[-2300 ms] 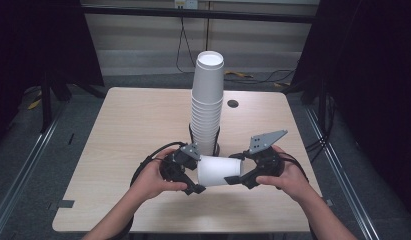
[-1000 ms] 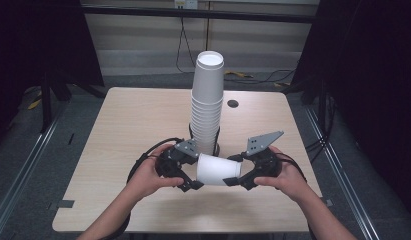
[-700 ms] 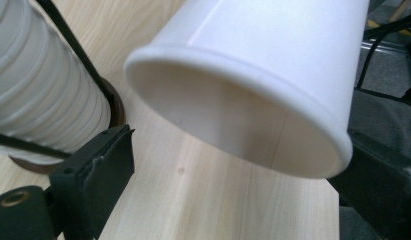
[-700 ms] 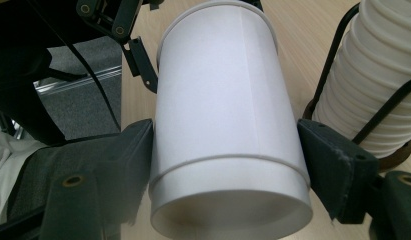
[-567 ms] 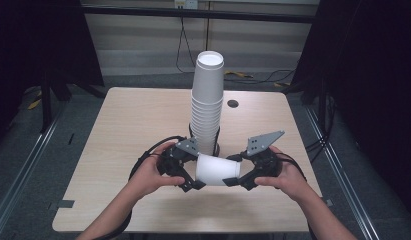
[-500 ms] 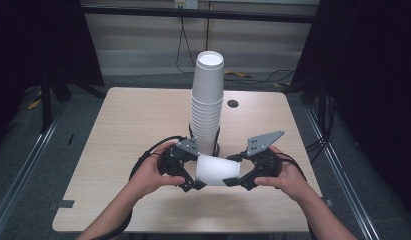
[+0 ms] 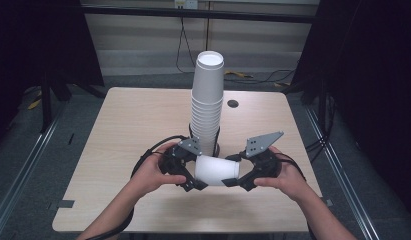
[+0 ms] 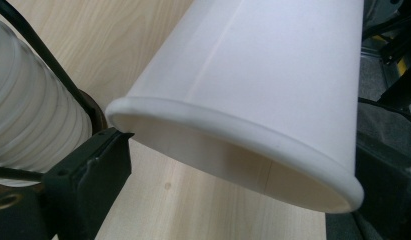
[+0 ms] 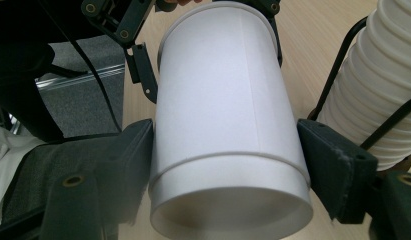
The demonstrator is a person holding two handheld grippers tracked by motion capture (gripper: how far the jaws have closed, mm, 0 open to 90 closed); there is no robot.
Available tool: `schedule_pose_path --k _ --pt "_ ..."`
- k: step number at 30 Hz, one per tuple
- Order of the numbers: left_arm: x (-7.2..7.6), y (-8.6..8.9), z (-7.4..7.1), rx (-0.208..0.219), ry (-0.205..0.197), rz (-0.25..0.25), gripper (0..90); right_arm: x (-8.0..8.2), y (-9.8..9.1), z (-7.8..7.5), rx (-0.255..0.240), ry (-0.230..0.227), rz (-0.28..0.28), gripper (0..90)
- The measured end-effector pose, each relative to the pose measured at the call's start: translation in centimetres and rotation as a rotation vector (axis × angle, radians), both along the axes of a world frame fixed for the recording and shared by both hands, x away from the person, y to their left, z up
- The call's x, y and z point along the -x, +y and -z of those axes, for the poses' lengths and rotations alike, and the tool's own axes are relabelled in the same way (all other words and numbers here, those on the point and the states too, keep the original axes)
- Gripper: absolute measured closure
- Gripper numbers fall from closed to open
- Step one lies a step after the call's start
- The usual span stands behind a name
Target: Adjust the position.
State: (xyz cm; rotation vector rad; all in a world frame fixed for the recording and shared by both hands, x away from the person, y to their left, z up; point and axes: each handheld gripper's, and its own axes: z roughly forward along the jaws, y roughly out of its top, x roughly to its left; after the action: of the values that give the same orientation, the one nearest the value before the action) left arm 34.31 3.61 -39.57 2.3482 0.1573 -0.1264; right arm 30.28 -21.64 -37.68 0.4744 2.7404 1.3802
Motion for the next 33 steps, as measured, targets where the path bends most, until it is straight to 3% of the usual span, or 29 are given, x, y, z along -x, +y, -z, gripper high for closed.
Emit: schedule_pose_path --k 10,16,23,33 --pt "0.17 -0.07 -0.25 -0.013 -0.016 0.001 6.7 -0.01 0.11 -0.06 0.005 -0.013 -0.008 25.5" --pt "-0.05 -0.08 -0.33 0.015 0.034 -0.024 3.9 0.01 0.23 -0.12 0.010 -0.027 -0.012 25.3" --pt "-0.05 -0.05 -0.46 0.010 0.010 -0.018 4.9 -0.06 0.12 0.15 0.009 -0.028 -0.014 25.4" --pt "0.06 -0.03 -0.81 0.006 0.010 -0.027 6.8 -0.10 0.19 0.12 0.021 -0.027 -0.011 25.1"
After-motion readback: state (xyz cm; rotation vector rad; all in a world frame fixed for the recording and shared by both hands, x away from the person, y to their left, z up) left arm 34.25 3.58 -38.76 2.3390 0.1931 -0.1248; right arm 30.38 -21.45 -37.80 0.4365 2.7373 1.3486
